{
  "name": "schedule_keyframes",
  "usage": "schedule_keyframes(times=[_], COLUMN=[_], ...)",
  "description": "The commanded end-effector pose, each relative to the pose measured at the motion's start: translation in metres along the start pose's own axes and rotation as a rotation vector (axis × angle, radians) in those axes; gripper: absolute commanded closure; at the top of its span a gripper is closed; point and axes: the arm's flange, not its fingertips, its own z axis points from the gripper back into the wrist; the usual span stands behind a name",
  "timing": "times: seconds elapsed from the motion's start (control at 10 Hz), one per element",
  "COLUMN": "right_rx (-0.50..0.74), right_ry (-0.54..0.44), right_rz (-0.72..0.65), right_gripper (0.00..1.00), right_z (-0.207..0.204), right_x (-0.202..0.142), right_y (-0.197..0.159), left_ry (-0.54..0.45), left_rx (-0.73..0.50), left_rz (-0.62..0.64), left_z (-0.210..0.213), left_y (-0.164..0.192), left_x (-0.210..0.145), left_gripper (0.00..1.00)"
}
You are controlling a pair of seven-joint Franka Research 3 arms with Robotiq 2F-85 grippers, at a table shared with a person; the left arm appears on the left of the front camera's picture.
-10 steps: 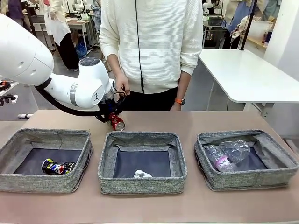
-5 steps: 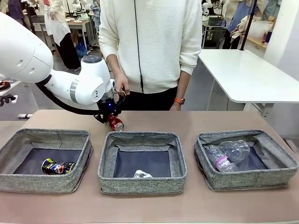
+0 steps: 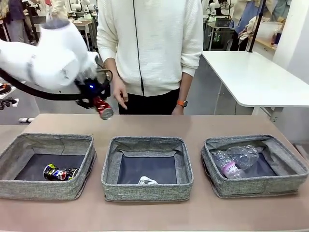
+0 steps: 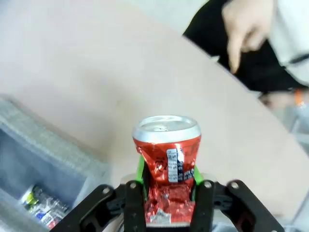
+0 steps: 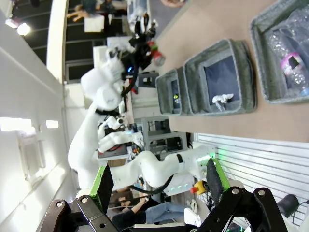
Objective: Sort the waste into the appropriate baskets.
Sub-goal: Pick up the waste item pointed out by the person.
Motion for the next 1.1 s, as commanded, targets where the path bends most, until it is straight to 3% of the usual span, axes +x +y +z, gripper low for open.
schedule_keyframes(times=[0.0, 0.1, 0.2, 0.3, 0.6, 0.7, 0.8, 1.0], right_rx=[0.021, 0.021, 0.021, 0.021, 0.021, 0.021, 0.021, 0.021], right_ry=[0.001, 0.001, 0.001, 0.001, 0.001, 0.001, 0.001, 0.001], right_rz=[0.022, 0.022, 0.022, 0.022, 0.022, 0.022, 0.022, 0.022], right_gripper=[0.0, 0.0, 0.0, 0.0, 0.0, 0.0, 0.0, 0.0], right_z=[0.0, 0.0, 0.0, 0.0, 0.0, 0.0, 0.0, 0.0], right_x=[0.002, 0.002, 0.002, 0.002, 0.002, 0.002, 0.002, 0.002], right_y=[0.003, 0.003, 0.003, 0.003, 0.003, 0.003, 0.003, 0.003], left_ry=[0.151, 0.219, 0.338, 0.104, 0.104, 0.143, 0.18, 0.207], left_rx=[-0.097, -0.208, -0.23, -0.112, -0.112, -0.153, -0.115, -0.124], left_rz=[-0.241, -0.346, -0.382, -0.217, -0.217, -0.258, -0.272, -0.325], left_z=[0.085, 0.103, 0.093, 0.081, 0.081, 0.087, 0.091, 0.158], left_y=[0.048, 0.061, 0.071, 0.033, 0.033, 0.049, 0.027, -0.061], left_x=[-0.053, -0.076, -0.086, -0.064, -0.064, -0.071, -0.079, -0.07], left_gripper=[1.0, 1.0, 1.0, 1.0, 1.0, 0.65, 0.65, 0.65])
